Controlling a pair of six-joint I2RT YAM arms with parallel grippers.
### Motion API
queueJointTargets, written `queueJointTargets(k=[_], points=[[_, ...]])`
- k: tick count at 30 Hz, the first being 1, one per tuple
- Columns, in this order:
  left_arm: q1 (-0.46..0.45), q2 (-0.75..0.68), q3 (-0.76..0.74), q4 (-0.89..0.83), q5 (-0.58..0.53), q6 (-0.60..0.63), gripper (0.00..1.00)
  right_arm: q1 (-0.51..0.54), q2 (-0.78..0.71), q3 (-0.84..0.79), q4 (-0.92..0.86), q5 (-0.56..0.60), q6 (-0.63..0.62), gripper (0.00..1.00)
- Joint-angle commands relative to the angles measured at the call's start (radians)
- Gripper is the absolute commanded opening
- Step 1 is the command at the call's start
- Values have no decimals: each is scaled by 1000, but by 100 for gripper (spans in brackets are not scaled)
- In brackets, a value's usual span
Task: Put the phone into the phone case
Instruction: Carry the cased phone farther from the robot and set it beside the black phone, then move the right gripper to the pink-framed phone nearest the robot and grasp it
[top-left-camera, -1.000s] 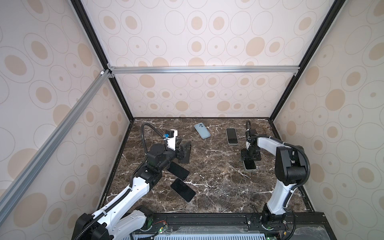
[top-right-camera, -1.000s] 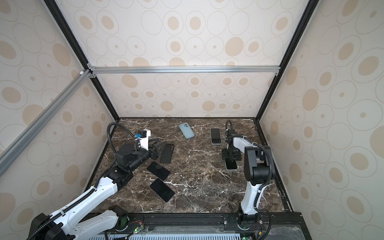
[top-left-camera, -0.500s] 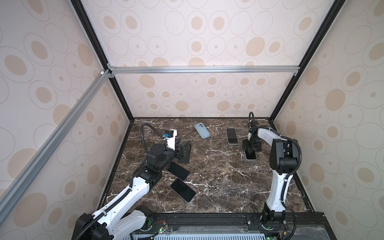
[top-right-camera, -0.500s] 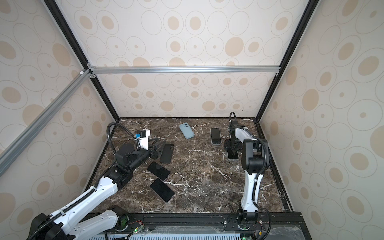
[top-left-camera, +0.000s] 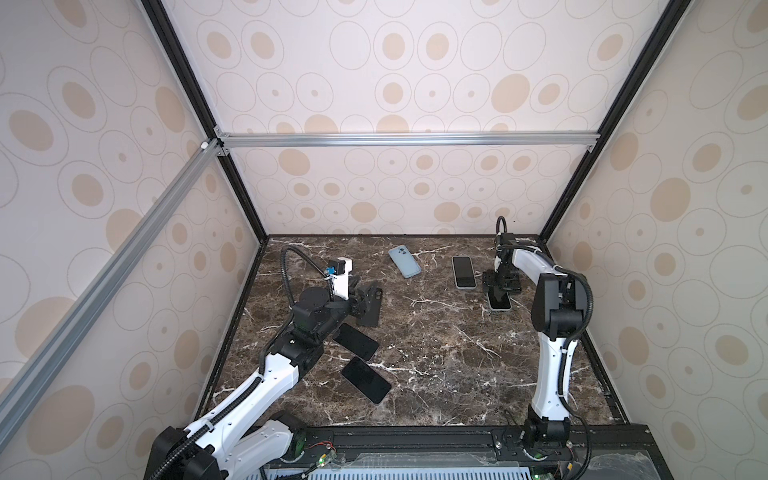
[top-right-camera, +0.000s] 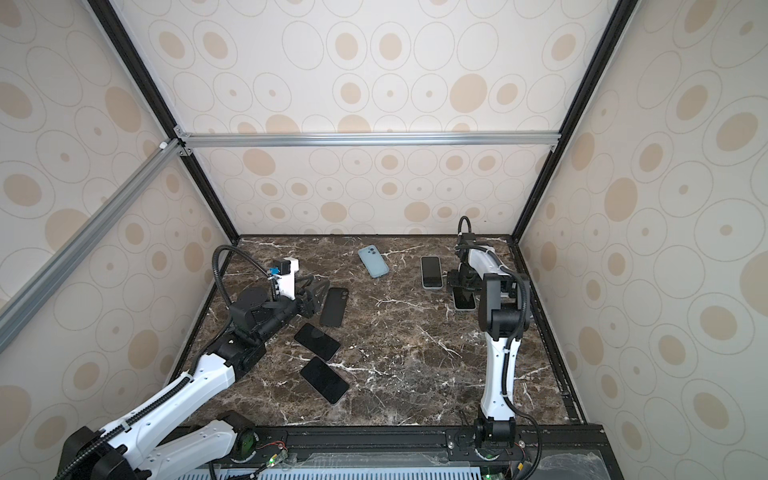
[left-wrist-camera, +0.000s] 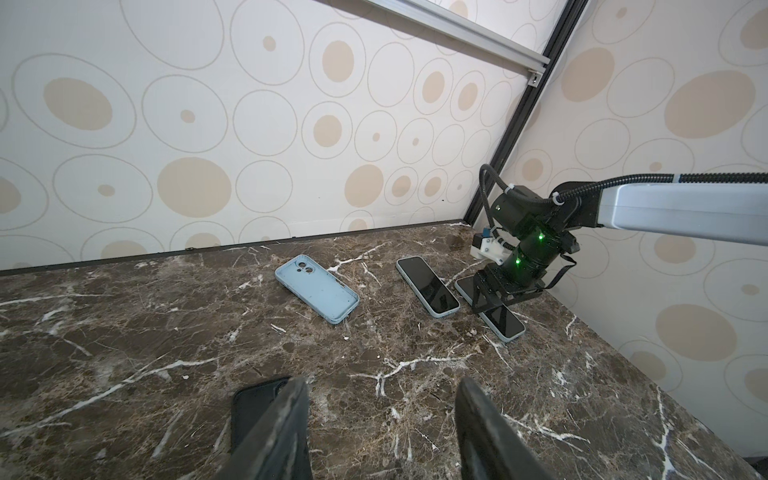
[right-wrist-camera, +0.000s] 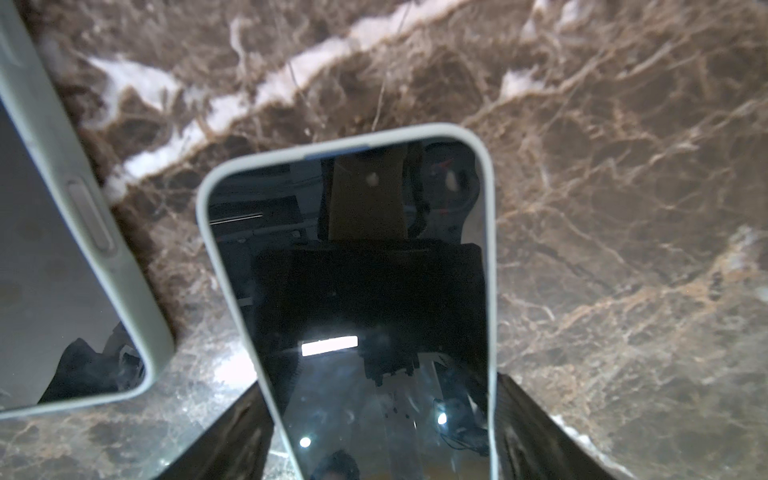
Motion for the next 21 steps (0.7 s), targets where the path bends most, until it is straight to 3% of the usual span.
queueJointTargets(k=[1,11,16,21], points=[[13,-9,-2,4,-9,26,57,-6,18,9,-19,-27,3,87],[26,-27,0,4,-11,24,57,-6,-107,51,-58,-15,9,99],[30,-44,6,-14,-45,37,59,6,-238,21,-60,-5,28,99],[31,-43,23,-31,-66,40,60,123,-446,-117,-16,17,78,99]])
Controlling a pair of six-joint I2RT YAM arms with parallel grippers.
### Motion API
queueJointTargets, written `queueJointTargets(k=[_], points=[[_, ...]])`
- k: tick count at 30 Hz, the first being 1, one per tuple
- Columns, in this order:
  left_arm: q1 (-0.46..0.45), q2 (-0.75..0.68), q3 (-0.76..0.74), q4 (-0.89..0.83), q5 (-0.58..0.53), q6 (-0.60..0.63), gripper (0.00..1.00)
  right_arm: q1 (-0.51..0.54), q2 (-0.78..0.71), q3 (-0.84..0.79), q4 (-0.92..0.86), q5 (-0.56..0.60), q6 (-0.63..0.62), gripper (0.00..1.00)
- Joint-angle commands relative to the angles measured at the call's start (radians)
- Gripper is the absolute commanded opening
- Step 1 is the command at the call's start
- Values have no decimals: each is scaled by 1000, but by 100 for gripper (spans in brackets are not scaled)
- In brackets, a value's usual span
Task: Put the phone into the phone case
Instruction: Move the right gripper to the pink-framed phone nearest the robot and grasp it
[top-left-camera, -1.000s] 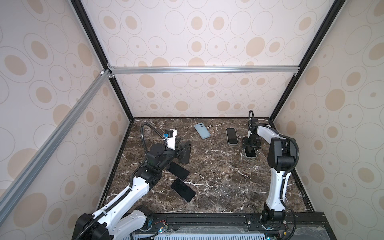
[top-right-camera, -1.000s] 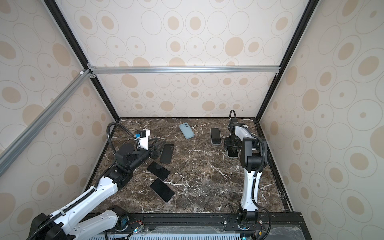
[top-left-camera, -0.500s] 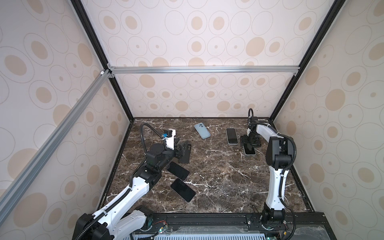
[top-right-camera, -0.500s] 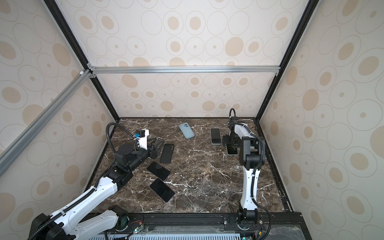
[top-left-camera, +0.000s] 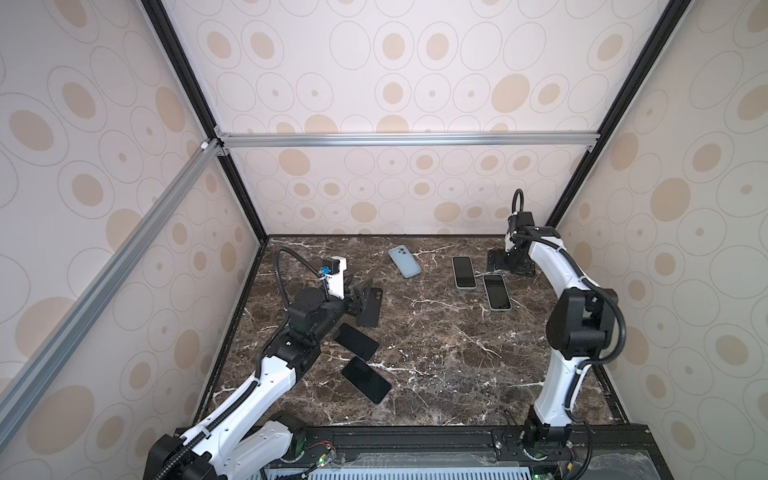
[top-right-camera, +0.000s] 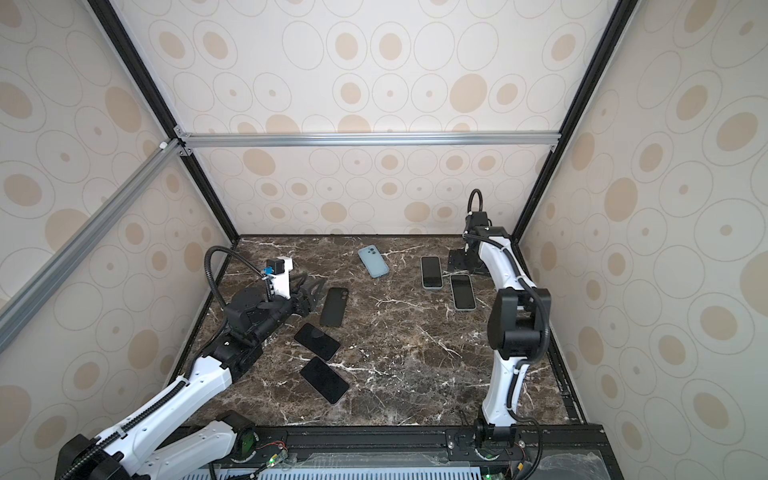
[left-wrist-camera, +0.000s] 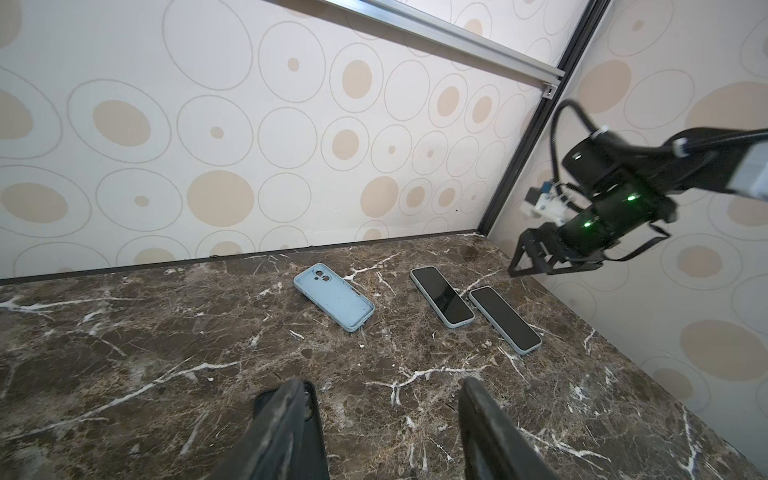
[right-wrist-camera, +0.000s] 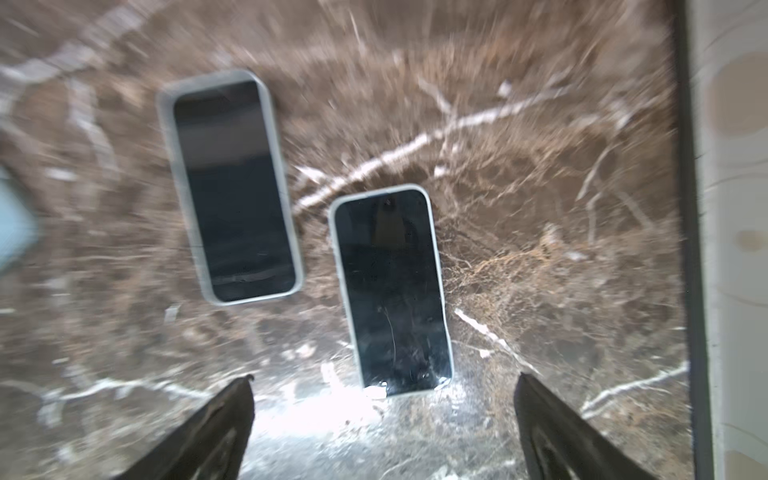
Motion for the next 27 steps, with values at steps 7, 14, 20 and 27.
queueJointTargets(k=[7,14,20,27], points=[[10,-8,43,-119,-59,-79,62,419,-379,-378,157,96,168,100],[10,-41,36,-335,-172,-123,62,825,-458,-612,384,118,238,98],[14,-69,-4,-460,-328,-120,67,1099,-352,-625,468,200,279,99],[111,-27,-30,-434,-313,-112,75,1239,-135,-500,438,230,220,98]])
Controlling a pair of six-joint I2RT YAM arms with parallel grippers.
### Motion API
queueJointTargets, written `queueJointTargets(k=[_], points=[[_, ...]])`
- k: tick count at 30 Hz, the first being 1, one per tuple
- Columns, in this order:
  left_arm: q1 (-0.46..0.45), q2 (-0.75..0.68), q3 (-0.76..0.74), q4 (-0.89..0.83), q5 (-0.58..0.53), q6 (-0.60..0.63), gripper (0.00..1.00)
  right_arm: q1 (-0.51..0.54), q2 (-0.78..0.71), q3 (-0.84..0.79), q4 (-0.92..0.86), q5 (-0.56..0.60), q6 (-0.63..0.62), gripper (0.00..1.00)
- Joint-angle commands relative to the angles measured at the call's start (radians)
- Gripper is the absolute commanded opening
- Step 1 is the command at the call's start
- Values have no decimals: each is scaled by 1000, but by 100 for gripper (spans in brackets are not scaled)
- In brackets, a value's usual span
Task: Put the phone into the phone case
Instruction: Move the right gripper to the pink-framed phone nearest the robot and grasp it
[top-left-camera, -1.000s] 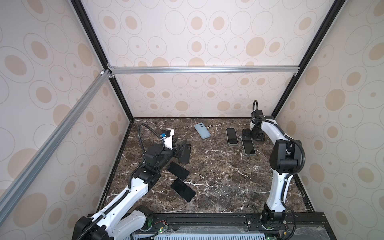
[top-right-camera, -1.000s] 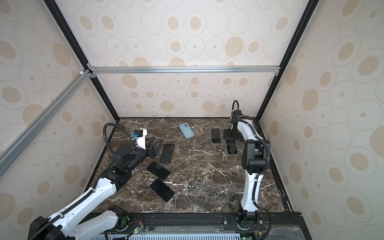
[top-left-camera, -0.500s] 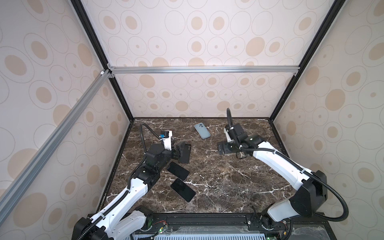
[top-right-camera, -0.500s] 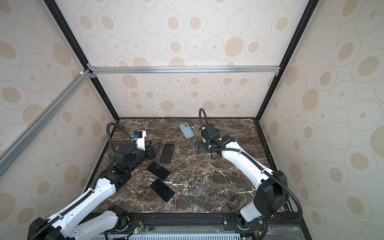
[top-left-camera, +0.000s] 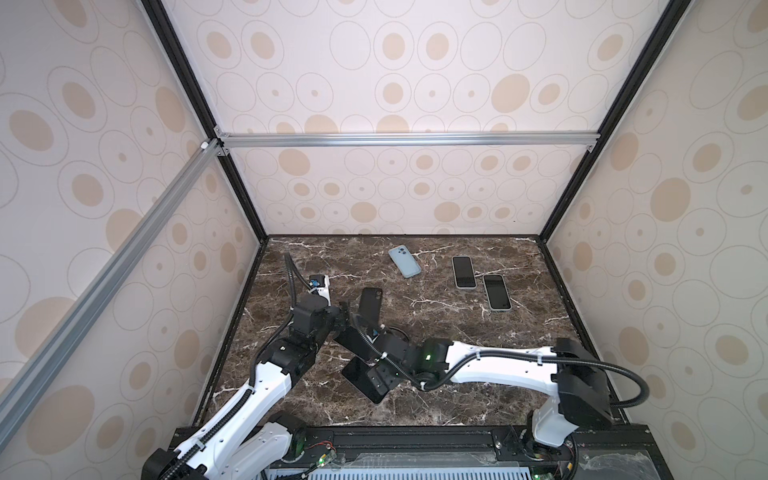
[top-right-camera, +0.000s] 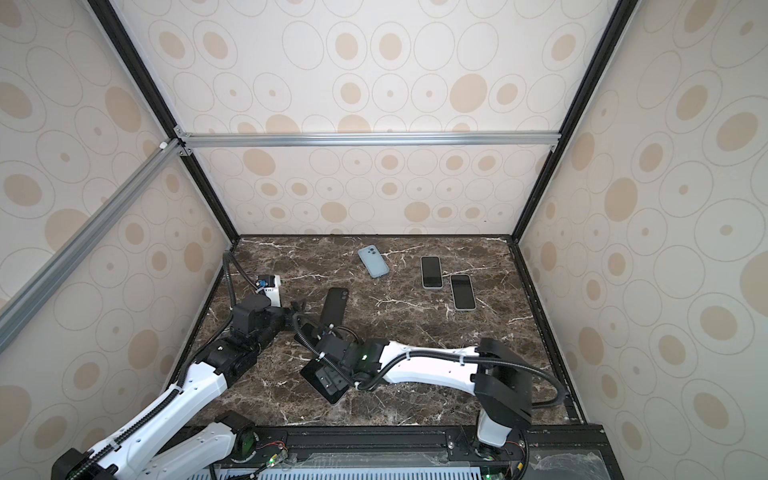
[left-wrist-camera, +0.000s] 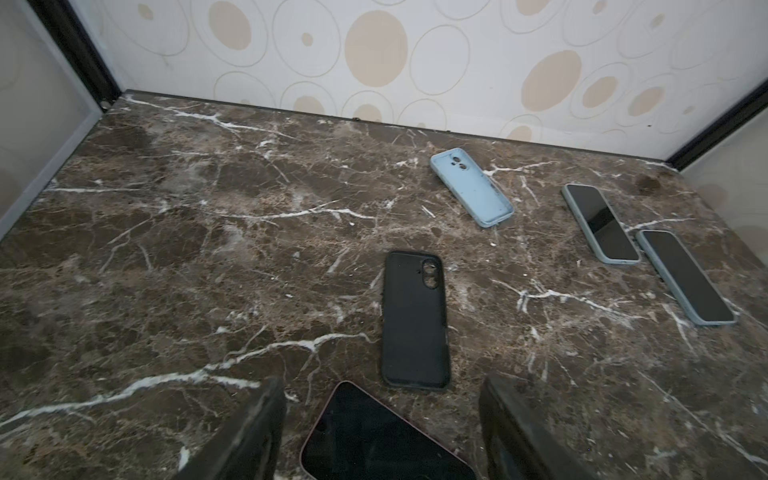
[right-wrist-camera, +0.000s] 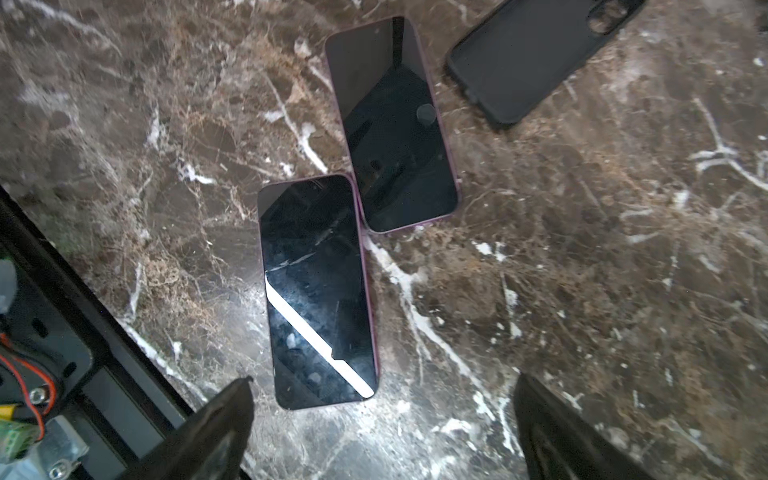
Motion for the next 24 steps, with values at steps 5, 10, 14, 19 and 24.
queueJointTargets(k=[5,10,14,19,24], points=[[189,53,-27,22,142,-50,76,38,162,125,-47,23,-51,98],[253,45,-50,50,219,-66,78,37,233,160,-81,-4,-50,98],[263,18,-57,62,206,-62,79,38,262,170,-75,-54,-63,98],[267,15,-63,63,215,-65,79,37,313,217,-114,-99,-80,100],[268,14,-73,71,237,-66,78,29,345,250,-158,-118,-67,97]])
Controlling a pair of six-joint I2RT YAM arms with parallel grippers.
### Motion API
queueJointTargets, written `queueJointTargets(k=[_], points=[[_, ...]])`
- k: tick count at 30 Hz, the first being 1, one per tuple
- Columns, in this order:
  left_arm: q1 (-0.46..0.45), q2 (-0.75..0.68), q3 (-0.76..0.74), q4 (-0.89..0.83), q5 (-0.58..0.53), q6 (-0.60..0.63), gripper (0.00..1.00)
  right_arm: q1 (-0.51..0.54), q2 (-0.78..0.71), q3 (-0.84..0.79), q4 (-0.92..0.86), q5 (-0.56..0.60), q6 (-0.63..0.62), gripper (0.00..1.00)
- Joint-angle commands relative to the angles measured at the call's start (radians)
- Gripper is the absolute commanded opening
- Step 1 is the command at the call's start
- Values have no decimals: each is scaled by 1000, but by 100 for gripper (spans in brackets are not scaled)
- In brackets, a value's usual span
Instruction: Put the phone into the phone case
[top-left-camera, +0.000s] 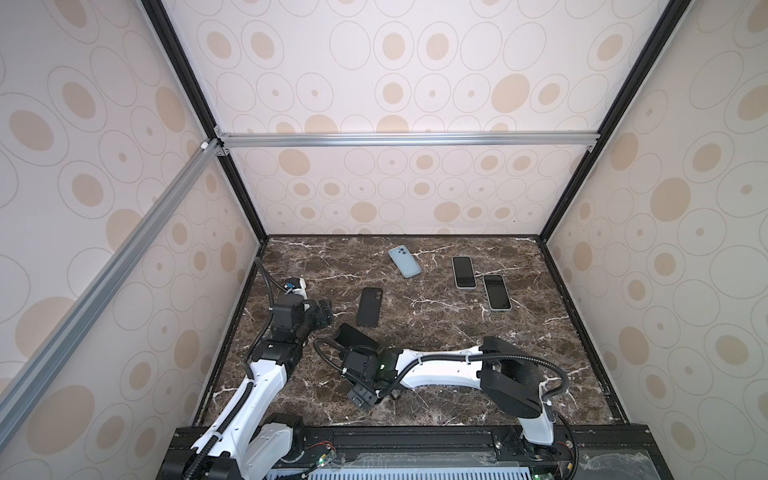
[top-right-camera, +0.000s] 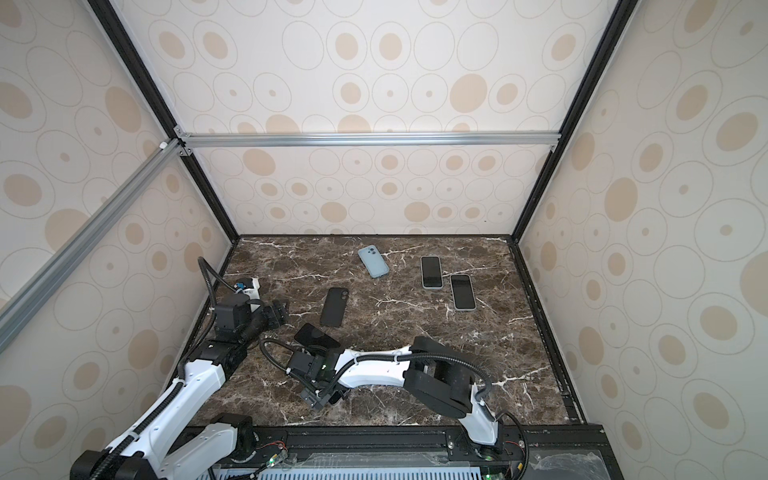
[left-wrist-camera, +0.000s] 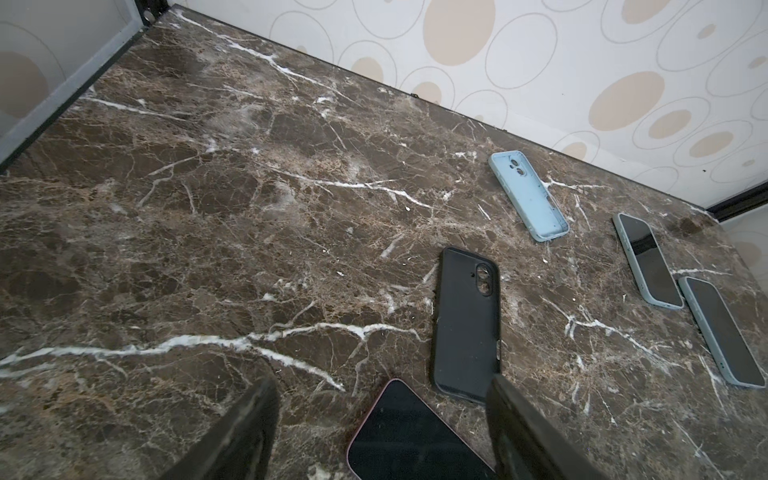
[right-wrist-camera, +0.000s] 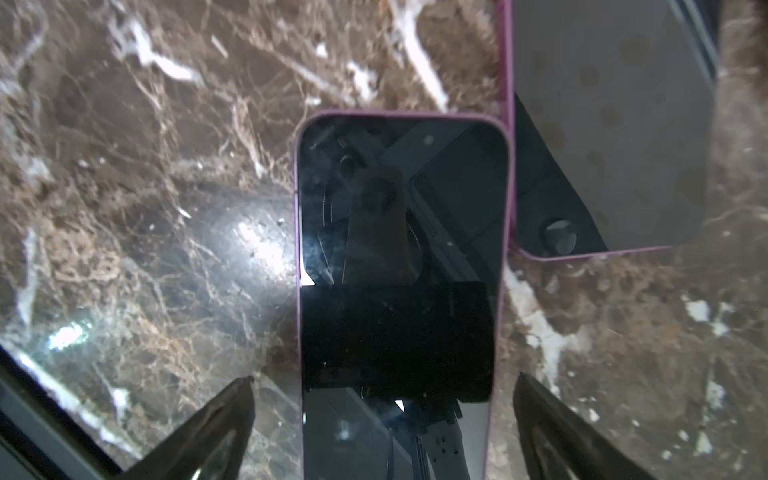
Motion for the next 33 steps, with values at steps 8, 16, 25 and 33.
queueJointTargets(k=[8,16,25,33], points=[[9,-14,-12,26,29,-15,78,-36,48,37,-82,-66,28,92],[9,-10,-14,31,39,-16,78,-45,76,62,-117,-77,33,80],[9,-10,-19,37,56,-16,78,-46,55,37,-136,-67,47,70],[9,-13,-25,45,70,-10,77,-61,-68,-113,-98,-56,87,68]])
